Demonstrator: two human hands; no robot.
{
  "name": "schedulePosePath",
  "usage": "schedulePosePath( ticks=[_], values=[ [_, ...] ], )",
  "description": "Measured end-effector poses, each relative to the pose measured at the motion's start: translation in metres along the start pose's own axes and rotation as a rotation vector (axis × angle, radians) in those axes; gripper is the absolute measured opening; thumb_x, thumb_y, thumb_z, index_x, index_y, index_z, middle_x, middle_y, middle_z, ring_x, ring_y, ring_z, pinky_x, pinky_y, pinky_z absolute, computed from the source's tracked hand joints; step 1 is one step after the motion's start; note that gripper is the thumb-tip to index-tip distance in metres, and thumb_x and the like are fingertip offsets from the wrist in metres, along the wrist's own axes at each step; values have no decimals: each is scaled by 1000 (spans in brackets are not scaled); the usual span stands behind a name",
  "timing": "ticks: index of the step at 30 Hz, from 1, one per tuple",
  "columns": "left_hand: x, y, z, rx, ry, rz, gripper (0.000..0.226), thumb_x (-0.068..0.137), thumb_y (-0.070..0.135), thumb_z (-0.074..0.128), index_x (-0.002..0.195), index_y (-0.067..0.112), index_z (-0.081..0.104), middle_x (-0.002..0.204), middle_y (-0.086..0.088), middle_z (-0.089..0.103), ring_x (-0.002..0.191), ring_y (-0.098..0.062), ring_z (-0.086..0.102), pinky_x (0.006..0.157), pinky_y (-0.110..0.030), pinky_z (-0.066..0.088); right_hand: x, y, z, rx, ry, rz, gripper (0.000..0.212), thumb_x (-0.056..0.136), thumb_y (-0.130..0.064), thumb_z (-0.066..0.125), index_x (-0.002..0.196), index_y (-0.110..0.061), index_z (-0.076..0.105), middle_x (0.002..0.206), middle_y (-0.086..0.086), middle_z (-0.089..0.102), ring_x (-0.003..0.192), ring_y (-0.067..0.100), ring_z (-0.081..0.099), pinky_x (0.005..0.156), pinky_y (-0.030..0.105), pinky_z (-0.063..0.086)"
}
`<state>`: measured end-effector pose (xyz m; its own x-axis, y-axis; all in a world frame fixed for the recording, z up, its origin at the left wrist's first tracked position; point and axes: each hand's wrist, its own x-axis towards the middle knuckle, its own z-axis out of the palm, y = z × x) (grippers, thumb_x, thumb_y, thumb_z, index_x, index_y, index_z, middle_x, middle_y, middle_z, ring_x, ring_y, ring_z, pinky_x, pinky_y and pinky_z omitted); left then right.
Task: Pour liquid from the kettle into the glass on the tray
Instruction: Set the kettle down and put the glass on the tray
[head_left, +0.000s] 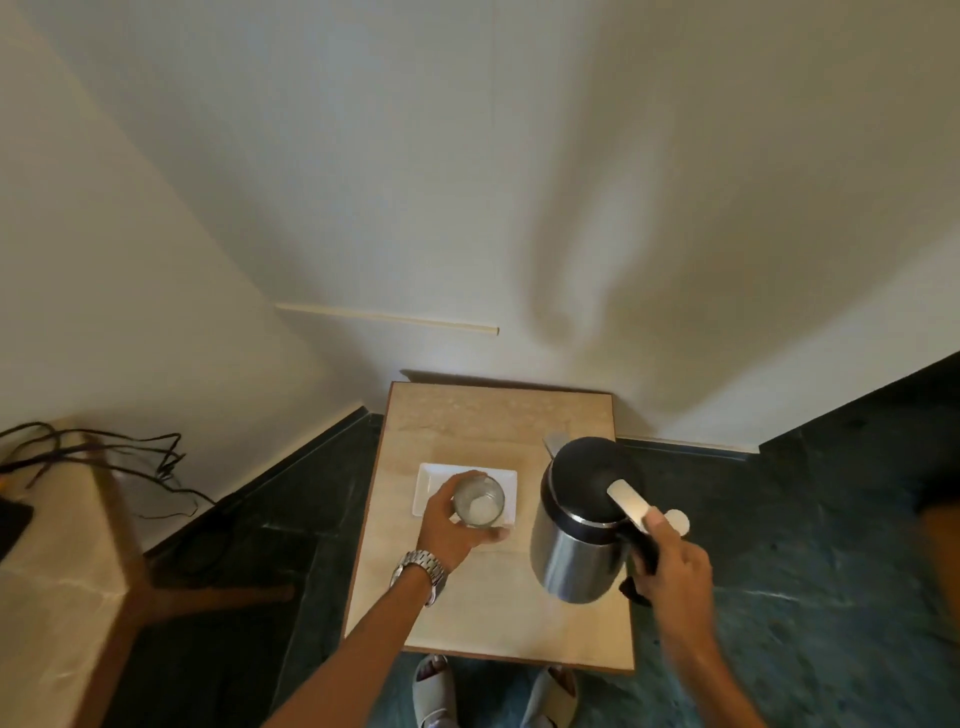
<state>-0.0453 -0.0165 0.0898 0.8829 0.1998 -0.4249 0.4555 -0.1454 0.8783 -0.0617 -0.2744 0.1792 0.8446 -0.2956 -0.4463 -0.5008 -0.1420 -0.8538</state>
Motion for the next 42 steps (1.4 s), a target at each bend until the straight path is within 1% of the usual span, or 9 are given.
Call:
schedulePosePath(
  ticks=[3, 8, 11, 13, 16, 24, 30, 34, 42],
  values=[
    [60, -55, 4, -14, 86, -21, 76, 45, 10, 99, 111, 30, 67, 108, 14, 71, 101, 2, 64, 68, -9, 54, 37, 39, 46, 168, 137, 39, 40, 96, -30, 58, 64, -6, 65, 61, 17, 53, 66, 30, 53, 62, 41, 44],
    [130, -127, 0, 46, 139, 15, 74, 42, 11, 99, 101, 40, 66, 102, 18, 70, 94, 10, 63, 63, -6, 53, 82, 88, 99, 352, 293, 28, 36, 78, -47, 54, 54, -25, 68, 47, -7, 55, 50, 4, 55, 60, 31, 46],
    [152, -164, -3, 72, 106, 18, 74, 43, 8, 99, 102, 39, 66, 103, 22, 69, 97, 7, 62, 62, -7, 53, 101, 119, 115, 297, 362, -37, 38, 92, -25, 54, 56, -19, 61, 51, -5, 54, 46, 1, 53, 59, 23, 45],
    [160, -181, -2, 69, 95, 14, 73, 44, 6, 98, 105, 33, 66, 107, 16, 69, 100, 0, 62, 61, -7, 52, 109, 128, 121, 397, 408, 0, 37, 88, -33, 54, 53, -25, 66, 47, -8, 53, 44, 1, 51, 58, 31, 43],
    [175, -205, 3, 74, 90, 23, 74, 46, 6, 98, 109, 26, 66, 111, 10, 68, 101, -2, 61, 63, -6, 52, 122, 147, 130, 507, 450, 35, 30, 75, -47, 55, 52, -32, 67, 47, -10, 51, 49, 2, 50, 57, 31, 40],
    [196, -229, 20, 57, 127, 17, 72, 45, 7, 98, 105, 29, 66, 99, 27, 68, 90, 15, 59, 67, -6, 52, 145, 175, 143, 505, 489, -18, 30, 69, -45, 55, 48, -26, 65, 43, -9, 47, 44, 7, 44, 51, 29, 36],
    [194, -235, 26, 59, 129, 44, 70, 46, 8, 98, 105, 28, 66, 102, 25, 69, 95, 9, 61, 70, -5, 51, 151, 189, 163, 491, 474, -48, 28, 70, -45, 54, 49, -29, 64, 46, -8, 50, 49, 10, 48, 53, 29, 40],
    [194, -237, 26, 40, 132, 42, 70, 47, 3, 97, 105, 27, 66, 99, 30, 68, 93, 12, 61, 64, -4, 50, 152, 196, 173, 457, 490, -96, 26, 73, -44, 54, 52, -33, 64, 49, -13, 53, 52, 7, 51, 55, 29, 40],
    [192, -242, 38, 26, 105, 51, 69, 49, 8, 97, 107, 28, 65, 100, 29, 68, 95, 10, 62, 64, -3, 50, 144, 212, 170, 530, 647, -114, 22, 72, -44, 56, 68, -23, 61, 64, -10, 59, 59, 1, 61, 55, 22, 46]
  ],
)
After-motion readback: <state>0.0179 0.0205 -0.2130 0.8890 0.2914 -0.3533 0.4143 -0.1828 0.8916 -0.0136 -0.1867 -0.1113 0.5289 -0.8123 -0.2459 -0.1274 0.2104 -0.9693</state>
